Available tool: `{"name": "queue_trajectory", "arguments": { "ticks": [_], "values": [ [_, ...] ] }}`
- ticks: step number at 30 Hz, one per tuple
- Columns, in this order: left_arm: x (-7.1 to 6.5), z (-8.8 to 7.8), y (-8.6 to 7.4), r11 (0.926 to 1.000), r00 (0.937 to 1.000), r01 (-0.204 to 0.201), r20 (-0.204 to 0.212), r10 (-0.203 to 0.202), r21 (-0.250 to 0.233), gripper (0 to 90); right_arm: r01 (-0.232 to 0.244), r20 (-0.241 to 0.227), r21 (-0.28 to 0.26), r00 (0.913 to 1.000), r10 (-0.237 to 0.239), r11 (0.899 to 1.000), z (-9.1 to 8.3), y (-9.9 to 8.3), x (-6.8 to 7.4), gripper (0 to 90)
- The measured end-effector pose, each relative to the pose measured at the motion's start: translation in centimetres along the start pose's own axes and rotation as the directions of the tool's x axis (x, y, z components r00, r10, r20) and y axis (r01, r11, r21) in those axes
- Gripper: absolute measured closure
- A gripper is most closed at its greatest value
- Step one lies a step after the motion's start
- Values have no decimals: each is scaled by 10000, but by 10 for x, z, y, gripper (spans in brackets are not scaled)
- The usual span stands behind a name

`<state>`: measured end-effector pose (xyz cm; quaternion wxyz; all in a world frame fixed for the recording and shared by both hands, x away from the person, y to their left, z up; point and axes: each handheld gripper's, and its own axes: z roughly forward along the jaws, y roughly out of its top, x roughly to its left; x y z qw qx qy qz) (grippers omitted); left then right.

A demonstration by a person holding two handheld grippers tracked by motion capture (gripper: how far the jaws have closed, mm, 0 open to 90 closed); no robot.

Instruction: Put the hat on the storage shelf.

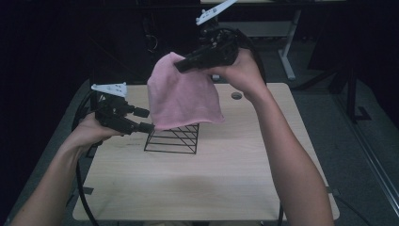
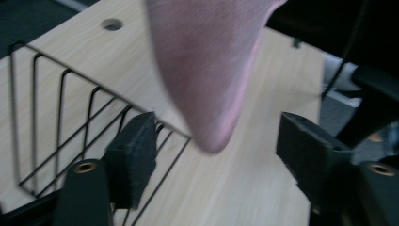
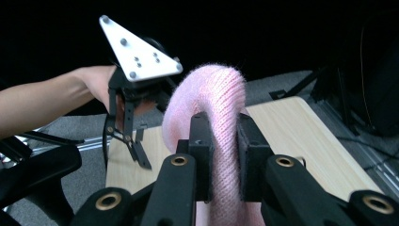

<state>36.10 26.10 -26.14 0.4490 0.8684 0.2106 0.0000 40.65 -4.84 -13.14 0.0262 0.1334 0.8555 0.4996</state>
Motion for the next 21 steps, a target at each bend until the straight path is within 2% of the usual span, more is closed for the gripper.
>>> {"name": "queue_trajectory", "arguments": {
  "ticks": [3,7,9,12,16,19,21],
  "values": [
    [2,-1,0,9999,9999,107,-54,-106,44,387,149,-122,-97,9998,-150,9998,6,7,3,789],
    [6,-5,-1,10000,9999,61,106,-62,69,586,190,-234,-113,9995,-193,9998,14,15,3,789],
    [7,-6,-1,9999,10000,25,39,-25,127,704,256,-285,-166,9993,-260,9995,16,18,2,789],
    [11,-9,-1,9997,9998,156,-111,-154,171,799,269,-302,-187,9992,-275,9995,18,20,1,790],
    [19,-9,2,9990,9982,279,-537,-260,346,825,245,-198,-149,9995,-248,9996,21,20,-4,790],
    [24,-9,4,9991,9951,90,-992,-49,407,828,94,-85,-162,9999,-95,9998,22,18,-10,790],
    [28,-7,4,9988,9934,65,-1147,-7,494,829,19,3,-137,10000,-19,9999,24,17,-14,790]
  ]
}}
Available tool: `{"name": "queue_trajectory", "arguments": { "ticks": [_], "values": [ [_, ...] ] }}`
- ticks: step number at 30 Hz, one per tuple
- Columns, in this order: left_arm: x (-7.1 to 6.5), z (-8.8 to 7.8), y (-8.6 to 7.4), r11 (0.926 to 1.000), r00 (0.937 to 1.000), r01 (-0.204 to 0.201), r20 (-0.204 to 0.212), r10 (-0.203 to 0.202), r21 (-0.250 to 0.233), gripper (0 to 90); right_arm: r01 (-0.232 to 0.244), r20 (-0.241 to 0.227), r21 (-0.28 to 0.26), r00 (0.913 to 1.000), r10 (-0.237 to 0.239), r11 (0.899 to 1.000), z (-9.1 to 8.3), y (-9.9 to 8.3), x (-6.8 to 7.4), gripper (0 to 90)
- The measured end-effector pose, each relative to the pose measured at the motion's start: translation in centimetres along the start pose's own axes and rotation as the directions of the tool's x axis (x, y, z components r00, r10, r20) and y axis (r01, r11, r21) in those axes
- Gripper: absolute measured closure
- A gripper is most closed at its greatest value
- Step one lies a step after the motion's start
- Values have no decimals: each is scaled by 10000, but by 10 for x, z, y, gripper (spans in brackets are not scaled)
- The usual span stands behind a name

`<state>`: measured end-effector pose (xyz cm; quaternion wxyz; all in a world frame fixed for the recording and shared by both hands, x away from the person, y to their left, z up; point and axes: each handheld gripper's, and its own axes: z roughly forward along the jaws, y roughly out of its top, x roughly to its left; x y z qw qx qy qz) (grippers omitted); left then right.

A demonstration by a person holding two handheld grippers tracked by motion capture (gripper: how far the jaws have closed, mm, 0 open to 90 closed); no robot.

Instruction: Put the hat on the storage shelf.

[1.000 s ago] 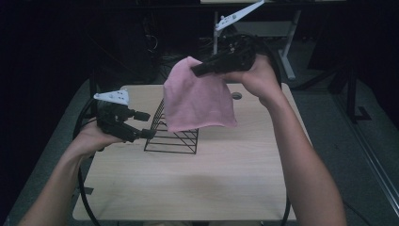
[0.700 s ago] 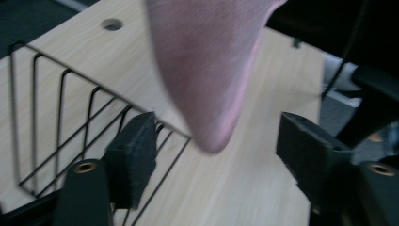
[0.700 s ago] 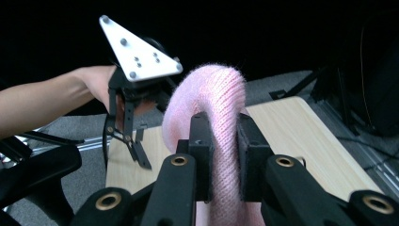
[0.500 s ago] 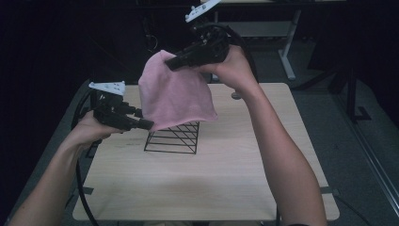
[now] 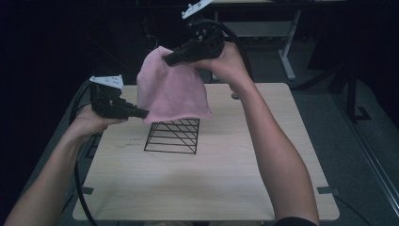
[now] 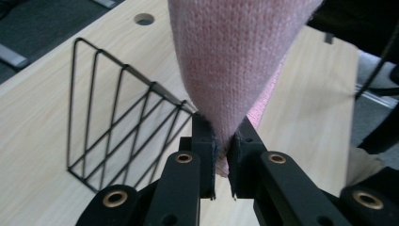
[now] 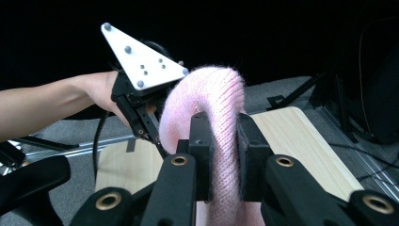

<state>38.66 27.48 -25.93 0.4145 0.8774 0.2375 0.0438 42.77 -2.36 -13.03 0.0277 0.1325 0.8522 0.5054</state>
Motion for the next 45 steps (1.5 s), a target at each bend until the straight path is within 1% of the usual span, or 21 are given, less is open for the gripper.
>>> {"name": "queue_trajectory", "arguments": {
  "ticks": [3,5,10,16,17,20,21,23,26,27,28,30,32,34,35,36,38,40,42,43,45],
  "values": [
    [7,3,-1,9999,9996,43,-276,-41,94,828,-161,109,62,9998,160,9999,5,-2,-8,790],
    [11,6,-2,9998,9988,168,-460,-162,120,828,-286,36,60,9996,286,9996,9,-5,-12,789],
    [22,14,-6,9986,9977,324,-606,-298,430,827,-510,82,235,9987,509,9984,19,-11,-22,790],
    [27,25,-6,9974,9963,307,-824,-253,653,827,-843,74,247,9964,841,9961,23,-22,-32,790],
    [28,26,-6,9972,9962,234,-849,-173,707,827,-872,77,234,9962,870,9959,23,-23,-32,789],
    [28,32,-6,9966,9959,265,-877,-197,774,826,-909,114,278,9958,907,9955,22,-27,-33,790],
    [28,33,-6,9964,9960,223,-884,-151,820,826,-991,95,304,9951,988,9946,22,-28,-33,790],
    [27,34,-8,9961,9963,203,-847,-130,854,826,-1007,63,291,9949,1005,9945,22,-31,-33,790],
    [23,33,-10,9950,9950,50,-998,50,1001,826,-936,9,302,9956,936,9952,24,-34,-32,789],
    [23,31,-12,9944,9957,-6,-922,105,1060,825,-998,-62,293,9950,1000,9946,25,-35,-31,789],
    [22,30,-13,9941,9954,-13,-947,117,1085,826,-923,-104,270,9956,926,9954,26,-36,-30,789],
    [22,29,-17,9948,9955,97,-948,-1,1009,825,-924,-195,333,9955,931,9952,28,-36,-28,789],
    [22,27,-21,9952,9952,187,-976,-93,961,825,-806,-245,346,9964,815,9961,32,-37,-27,789],
    [23,27,-24,9944,9948,194,-1019,-87,1039,825,-832,-296,388,9960,844,9958,34,-37,-25,789],
    [23,26,-25,9947,9938,113,-1110,2,1026,825,-801,-322,423,9962,815,9959,36,-37,-24,789],
    [23,26,-27,9949,9934,165,-1144,-50,992,825,-749,-352,428,9964,765,9963,38,-37,-24,789],
    [24,26,-31,9944,9933,170,-1157,-49,1039,825,-801,-437,403,9957,818,9960,40,-39,-23,789],
    [24,26,-34,9947,9927,259,-1200,-139,993,825,-714,-480,465,9961,736,9964,43,-41,-23,788],
    [25,28,-38,9940,9923,329,-1224,-201,1042,825,-821,-617,502,9945,851,9954,47,-43,-22,788],
    [25,29,-40,9944,9918,408,-1245,-285,977,825,-746,-606,574,9951,780,9956,49,-44,-23,787],
    [26,31,-44,9934,9916,517,-1237,-389,1020,825,-778,-672,580,9944,816,9953,53,-45,-21,787]
  ]
}}
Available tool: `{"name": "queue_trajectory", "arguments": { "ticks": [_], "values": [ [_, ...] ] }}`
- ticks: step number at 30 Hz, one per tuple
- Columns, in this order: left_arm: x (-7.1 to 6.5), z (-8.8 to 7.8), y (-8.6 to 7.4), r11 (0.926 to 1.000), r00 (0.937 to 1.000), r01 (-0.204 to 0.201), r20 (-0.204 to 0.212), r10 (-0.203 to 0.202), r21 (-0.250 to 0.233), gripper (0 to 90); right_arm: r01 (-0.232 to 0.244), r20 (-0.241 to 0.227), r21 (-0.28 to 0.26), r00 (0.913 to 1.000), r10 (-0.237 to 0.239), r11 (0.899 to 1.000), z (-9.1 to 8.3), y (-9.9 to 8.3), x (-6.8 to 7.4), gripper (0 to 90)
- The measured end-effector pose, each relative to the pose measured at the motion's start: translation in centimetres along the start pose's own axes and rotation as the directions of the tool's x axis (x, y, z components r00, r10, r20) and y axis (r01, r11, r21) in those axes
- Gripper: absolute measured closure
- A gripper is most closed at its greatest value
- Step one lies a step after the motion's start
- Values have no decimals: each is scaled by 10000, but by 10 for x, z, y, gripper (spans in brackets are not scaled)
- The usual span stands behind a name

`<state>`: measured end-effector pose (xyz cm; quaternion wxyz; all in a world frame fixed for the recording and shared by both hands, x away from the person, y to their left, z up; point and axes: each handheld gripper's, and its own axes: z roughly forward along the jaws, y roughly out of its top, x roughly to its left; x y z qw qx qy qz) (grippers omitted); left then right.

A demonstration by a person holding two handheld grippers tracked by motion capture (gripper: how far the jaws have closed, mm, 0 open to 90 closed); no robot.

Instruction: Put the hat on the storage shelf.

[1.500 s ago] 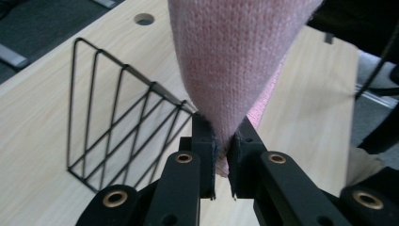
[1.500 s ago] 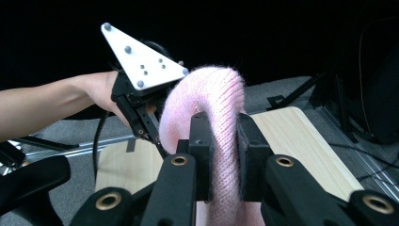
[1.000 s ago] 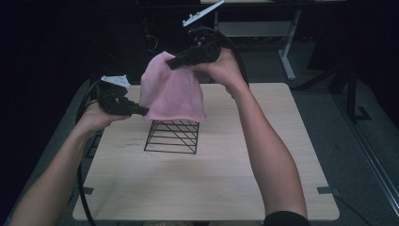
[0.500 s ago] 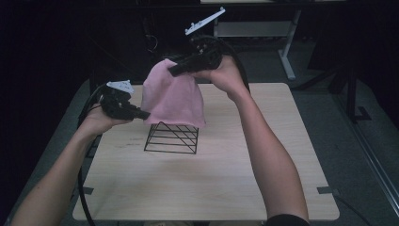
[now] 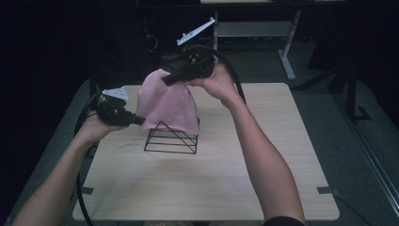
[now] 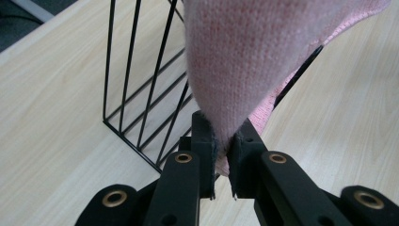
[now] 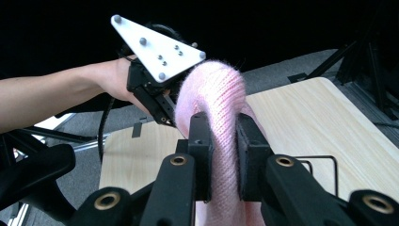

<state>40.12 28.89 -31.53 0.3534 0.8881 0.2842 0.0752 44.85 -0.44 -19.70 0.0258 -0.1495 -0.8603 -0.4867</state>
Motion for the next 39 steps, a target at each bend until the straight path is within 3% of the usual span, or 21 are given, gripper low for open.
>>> {"name": "queue_trajectory", "arguments": {
  "ticks": [3,20,27,39],
  "values": [
    [1,2,-3,9998,9999,-52,-109,54,185,825,205,-62,97,9998,-204,9997,5,-3,1,787],
    [2,26,-21,9946,9991,-123,-391,164,1034,825,-303,-421,415,9986,321,9987,32,-34,-8,779],
    [4,33,-29,9918,9995,-52,-294,90,1277,825,-489,-613,542,9968,522,9973,40,-45,-10,777],
    [7,42,-43,9916,9997,91,-251,-59,1287,825,-562,-797,879,9948,633,9945,52,-59,-11,770]
  ]
}}
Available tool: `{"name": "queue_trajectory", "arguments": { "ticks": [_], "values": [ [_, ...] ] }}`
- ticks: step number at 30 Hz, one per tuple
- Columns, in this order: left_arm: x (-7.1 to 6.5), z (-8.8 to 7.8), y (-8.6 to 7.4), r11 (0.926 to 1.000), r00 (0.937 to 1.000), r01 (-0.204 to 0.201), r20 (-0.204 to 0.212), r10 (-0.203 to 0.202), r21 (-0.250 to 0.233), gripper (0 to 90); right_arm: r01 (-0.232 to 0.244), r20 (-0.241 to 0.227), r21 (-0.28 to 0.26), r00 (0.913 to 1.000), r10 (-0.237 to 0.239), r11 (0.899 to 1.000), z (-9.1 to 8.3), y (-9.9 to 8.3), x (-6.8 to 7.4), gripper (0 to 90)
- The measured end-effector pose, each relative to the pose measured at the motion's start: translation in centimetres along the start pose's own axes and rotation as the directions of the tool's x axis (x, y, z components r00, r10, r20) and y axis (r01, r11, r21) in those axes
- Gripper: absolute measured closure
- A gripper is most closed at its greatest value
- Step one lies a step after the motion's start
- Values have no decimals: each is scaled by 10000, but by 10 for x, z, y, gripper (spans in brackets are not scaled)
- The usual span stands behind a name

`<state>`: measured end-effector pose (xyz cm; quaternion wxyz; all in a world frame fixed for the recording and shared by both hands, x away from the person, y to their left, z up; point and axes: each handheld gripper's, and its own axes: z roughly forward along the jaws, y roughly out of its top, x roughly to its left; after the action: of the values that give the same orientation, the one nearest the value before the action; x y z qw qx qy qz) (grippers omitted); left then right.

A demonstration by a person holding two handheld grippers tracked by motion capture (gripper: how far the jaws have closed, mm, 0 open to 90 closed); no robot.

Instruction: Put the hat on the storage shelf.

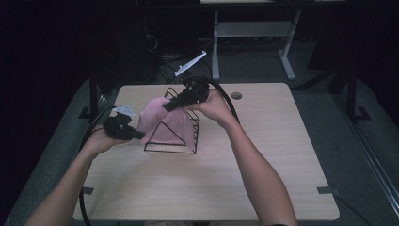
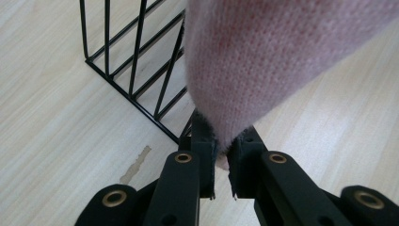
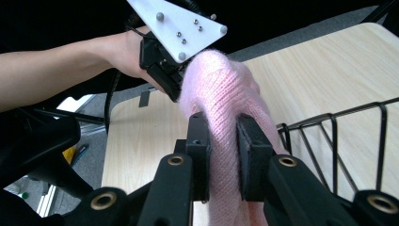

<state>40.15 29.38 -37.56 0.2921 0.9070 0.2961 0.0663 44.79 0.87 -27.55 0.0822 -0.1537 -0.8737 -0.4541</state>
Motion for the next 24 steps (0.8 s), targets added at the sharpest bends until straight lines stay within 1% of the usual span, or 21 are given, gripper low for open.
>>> {"name": "queue_trajectory", "arguments": {
  "ticks": [1,2,3,5,6,7,8,9,10,11,12,13,14,15,16,19,20,22,24],
  "values": [
    [1,1,-1,10000,10000,-83,0,83,43,825,-57,-13,-11,10000,57,10000,1,-1,0,769],
    [1,3,-1,10000,10000,-66,45,65,73,825,-1,-25,9,10000,1,10000,2,-2,-1,768],
    [1,4,-2,9999,10000,-86,39,86,82,825,-64,-43,60,10000,64,10000,2,-3,-1,768],
    [1,7,-4,9999,10000,-62,72,61,99,825,-45,-59,82,10000,45,10000,4,-6,-2,764],
    [0,9,-5,10000,10000,5,93,-6,96,825,-115,-83,120,9999,116,9999,5,-7,-2,759],
    [1,11,-6,9998,9999,-67,156,63,199,824,-81,-73,122,9999,82,9999,6,-8,-4,758],
    [1,12,-7,9999,9998,28,181,-31,165,824,-72,-36,186,10000,73,9998,8,-10,-4,757],
    [2,13,-8,9997,9998,-16,205,11,251,824,-181,-45,214,9998,182,9996,9,-11,-4,757],
    [3,15,-8,9995,9997,69,211,-76,296,824,-145,-9,288,9999,146,9995,10,-12,-4,755],
    [4,15,-9,9992,9998,-19,193,11,411,824,-59,-17,289,10000,59,9996,11,-14,-5,753],
    [5,16,-9,9990,9999,-61,155,54,436,824,-206,-46,316,9998,208,9993,12,-15,-5,749],
    [4,17,-9,9990,9999,-26,146,19,453,824,-110,-75,301,9999,112,9995,13,-16,-6,742],
    [4,19,-8,9989,10000,-63,65,60,467,824,-214,-102,335,9997,217,9992,14,-17,-6,737],
    [4,20,-8,9982,9999,-120,-17,121,586,825,-128,-106,312,9999,132,9994,15,-19,-6,731],
    [5,21,-8,9976,9999,-160,-16,161,679,824,-208,-99,333,9997,212,9992,16,-20,-6,718],
    [5,26,-9,9970,9998,-115,-149,126,766,825,-244,-37,385,9997,245,9990,19,-22,-5,667],
    [5,27,-9,9969,9999,-113,-121,123,779,824,-126,2,404,9999,126,9991,19,-23,-6,660],
    [5,28,-10,9969,9999,-20,-113,29,791,823,-156,20,360,9999,156,9992,20,-24,-5,648],
    [6,29,-10,9963,9999,-55,-158,69,857,823,-104,46,285,9999,103,9995,19,-25,-4,646]
  ]
}}
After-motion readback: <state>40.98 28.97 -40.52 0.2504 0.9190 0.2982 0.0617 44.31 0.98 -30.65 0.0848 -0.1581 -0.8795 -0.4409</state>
